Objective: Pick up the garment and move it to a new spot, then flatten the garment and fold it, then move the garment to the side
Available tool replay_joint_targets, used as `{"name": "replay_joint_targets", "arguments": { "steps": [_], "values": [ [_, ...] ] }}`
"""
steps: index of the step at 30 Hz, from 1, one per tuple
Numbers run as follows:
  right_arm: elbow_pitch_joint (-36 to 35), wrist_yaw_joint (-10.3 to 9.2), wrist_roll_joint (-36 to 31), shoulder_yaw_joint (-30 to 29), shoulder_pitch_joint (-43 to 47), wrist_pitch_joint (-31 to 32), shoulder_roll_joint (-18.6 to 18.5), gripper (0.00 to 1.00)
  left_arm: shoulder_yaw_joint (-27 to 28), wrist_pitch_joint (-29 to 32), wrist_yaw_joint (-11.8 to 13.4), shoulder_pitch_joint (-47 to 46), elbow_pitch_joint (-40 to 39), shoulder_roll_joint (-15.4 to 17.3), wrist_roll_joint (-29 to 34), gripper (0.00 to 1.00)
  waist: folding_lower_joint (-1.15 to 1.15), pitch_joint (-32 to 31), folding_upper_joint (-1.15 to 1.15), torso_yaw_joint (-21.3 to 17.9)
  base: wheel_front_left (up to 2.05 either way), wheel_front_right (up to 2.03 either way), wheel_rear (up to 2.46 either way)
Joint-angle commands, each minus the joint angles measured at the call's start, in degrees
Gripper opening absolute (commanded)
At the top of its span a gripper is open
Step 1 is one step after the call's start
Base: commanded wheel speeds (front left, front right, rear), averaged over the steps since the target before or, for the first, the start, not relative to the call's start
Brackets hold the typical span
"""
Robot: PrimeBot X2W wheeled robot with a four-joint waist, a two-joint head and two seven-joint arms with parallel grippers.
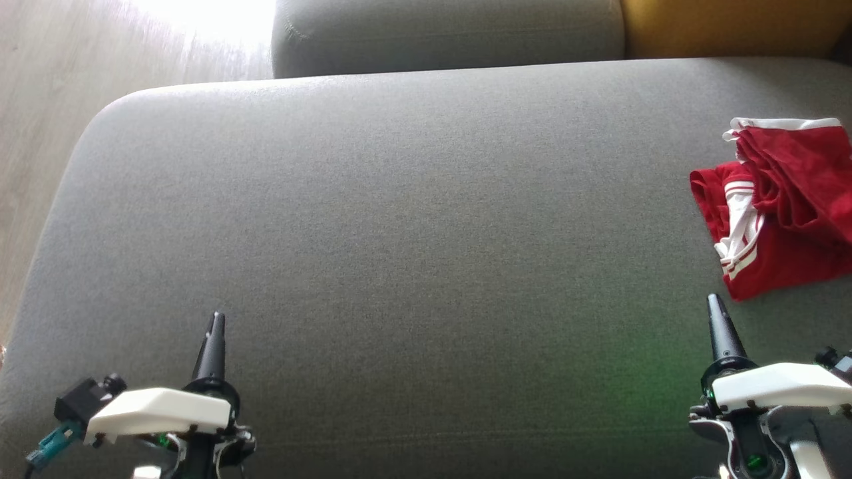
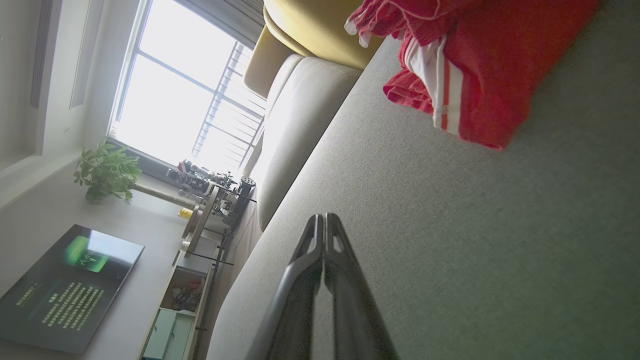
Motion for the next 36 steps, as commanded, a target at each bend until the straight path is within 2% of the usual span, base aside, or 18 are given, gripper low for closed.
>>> {"name": "replay_joint_targets", "arguments": {
  "steps": [1, 36],
  "values": [
    [-1.6, 0.00, 1.7, 0.6, -3.0, 0.4, -0.5, 0.00, 2.0, 0.4, -0.8, -3.2, -1.6, 1.0, -1.5, 0.00, 0.00, 0.0, 0.00, -0.1, 0.00, 0.00, 0.00],
    [-1.3, -0.01, 25.1, 0.7, -4.0, 6.1, -0.6, 0.00, 7.2, 6.2, -3.2, -6.0, 0.5, 1.0, -22.9, 0.00, 0.00, -0.6, 0.00, -1.6, 0.00, 0.00, 0.00]
  ]
}}
